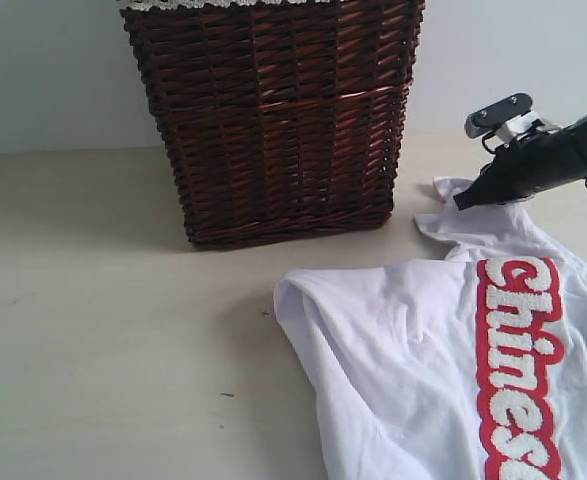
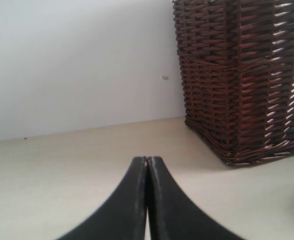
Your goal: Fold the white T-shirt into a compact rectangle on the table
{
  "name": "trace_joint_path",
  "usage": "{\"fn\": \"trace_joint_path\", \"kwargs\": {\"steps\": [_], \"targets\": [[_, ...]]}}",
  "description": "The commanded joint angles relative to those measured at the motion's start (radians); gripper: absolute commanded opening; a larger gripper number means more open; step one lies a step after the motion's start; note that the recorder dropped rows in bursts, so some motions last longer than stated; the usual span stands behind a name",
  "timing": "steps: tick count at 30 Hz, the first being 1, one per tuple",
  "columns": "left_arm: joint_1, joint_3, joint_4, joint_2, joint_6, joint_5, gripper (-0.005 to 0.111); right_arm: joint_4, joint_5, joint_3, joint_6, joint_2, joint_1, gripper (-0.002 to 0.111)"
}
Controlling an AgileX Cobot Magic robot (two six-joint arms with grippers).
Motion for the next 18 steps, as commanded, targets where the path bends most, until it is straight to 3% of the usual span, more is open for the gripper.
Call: {"fn": "trace_joint_path", "kwargs": {"steps": [1, 8, 18], "targets": [[-0.004, 0.000, 0.000, -0.006, -0.003, 0.000, 0.000, -0.017, 0.130, -0.002, -0.046, -0.021, -0.001, 0.002], [-0.004, 0.000, 0.000, -0.006, -0.003, 0.000, 0.000, -0.025, 0.083, -0.002, -0.046, -0.029, -0.001, 0.049], [-0.004, 0.000, 0.000, -0.006, -0.003, 0.000, 0.000, -0.001, 0.173, -0.002, -0.046, -0.011, -0.001, 0.045]]}}
